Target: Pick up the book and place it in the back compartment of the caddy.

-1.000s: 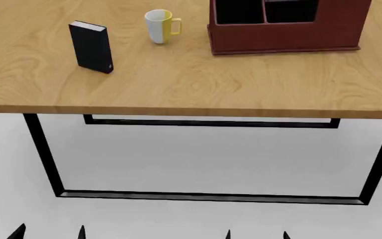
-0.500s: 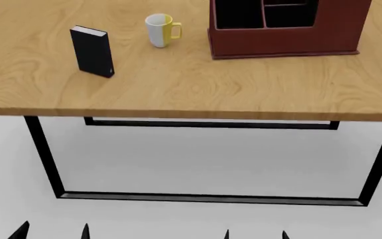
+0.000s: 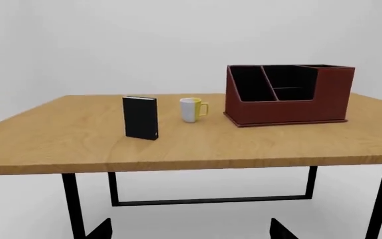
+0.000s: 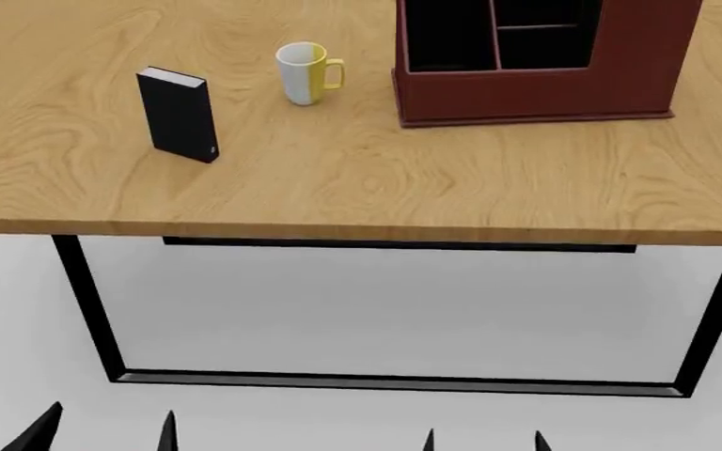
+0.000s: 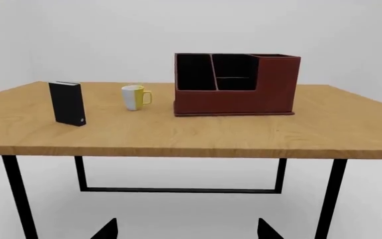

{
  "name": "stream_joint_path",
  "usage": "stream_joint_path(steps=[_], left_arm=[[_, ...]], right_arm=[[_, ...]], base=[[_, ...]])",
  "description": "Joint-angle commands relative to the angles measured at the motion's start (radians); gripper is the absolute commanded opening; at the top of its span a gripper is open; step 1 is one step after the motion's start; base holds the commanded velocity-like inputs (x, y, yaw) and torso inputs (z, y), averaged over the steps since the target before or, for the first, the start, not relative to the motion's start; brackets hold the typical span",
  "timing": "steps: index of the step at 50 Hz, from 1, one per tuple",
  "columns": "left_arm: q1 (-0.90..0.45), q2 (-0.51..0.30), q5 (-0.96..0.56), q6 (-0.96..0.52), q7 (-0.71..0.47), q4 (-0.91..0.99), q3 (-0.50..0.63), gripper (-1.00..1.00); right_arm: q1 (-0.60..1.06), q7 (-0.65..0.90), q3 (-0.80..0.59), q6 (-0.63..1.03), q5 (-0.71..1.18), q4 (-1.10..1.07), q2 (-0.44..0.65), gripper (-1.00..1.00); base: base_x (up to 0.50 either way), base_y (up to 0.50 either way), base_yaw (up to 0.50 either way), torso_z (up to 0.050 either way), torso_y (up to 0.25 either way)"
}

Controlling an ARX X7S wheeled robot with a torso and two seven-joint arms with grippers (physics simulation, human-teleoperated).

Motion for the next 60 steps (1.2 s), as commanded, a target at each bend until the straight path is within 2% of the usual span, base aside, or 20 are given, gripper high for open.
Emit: stream_joint_path(steps=[1, 17, 34, 35, 36, 37, 43, 44, 60], left_arm=[[-0.005, -0.017, -0.004, -0.005, -0.010, 0.008, 0.019, 1.00], [0.006, -0.037, -0.035, -0.051, -0.030, 0.067, 0.019, 1.00], [-0.011, -0.080, -0.108, -0.193, -0.038, 0.217, -0.001, 1.00], [-0.098, -0.137, -0.123, -0.343, -0.057, 0.364, -0.023, 1.00], [-0.106, -0.142, -0.125, -0.402, -0.059, 0.380, -0.024, 1.00], [-0.111, -0.146, -0.117, -0.412, -0.068, 0.387, -0.023, 1.00], [-0.119, -0.161, -0.123, -0.462, -0.080, 0.439, -0.027, 1.00], [-0.139, -0.173, -0.149, -0.510, -0.083, 0.474, -0.057, 1.00], [-0.185, -0.206, -0.174, -0.586, -0.091, 0.519, -0.077, 1.00]], right_arm=[[0.001, 0.010, -0.005, 0.005, 0.004, -0.009, 0.006, 1.00], [-0.004, 0.046, 0.008, 0.038, 0.005, -0.096, 0.029, 1.00], [0.015, 0.153, 0.125, 0.294, 0.057, -0.480, 0.133, 1.00], [0.052, 0.223, 0.248, 0.444, 0.088, -0.630, 0.227, 1.00], [0.061, 0.229, 0.257, 0.516, 0.101, -0.780, 0.235, 1.00], [0.062, 0.231, 0.261, 0.525, 0.102, -0.802, 0.240, 1.00], [0.079, 0.242, 0.280, 0.569, 0.119, -0.847, 0.258, 1.00], [0.118, 0.249, 0.315, 0.642, 0.154, -0.915, 0.289, 1.00], [0.261, 0.284, 0.385, 0.815, 0.266, -1.007, 0.344, 1.00]], base=[[0.00, 0.00, 0.00, 0.050, 0.000], [0.00, 0.00, 0.00, 0.044, 0.000], [0.00, 0.00, 0.00, 0.000, 0.000], [0.00, 0.00, 0.00, 0.000, 0.000], [0.00, 0.00, 0.00, 0.000, 0.000], [0.00, 0.00, 0.00, 0.000, 0.000], [0.00, 0.00, 0.00, 0.000, 0.000], [0.00, 0.00, 0.00, 0.000, 0.000], [0.00, 0.00, 0.00, 0.000, 0.000]])
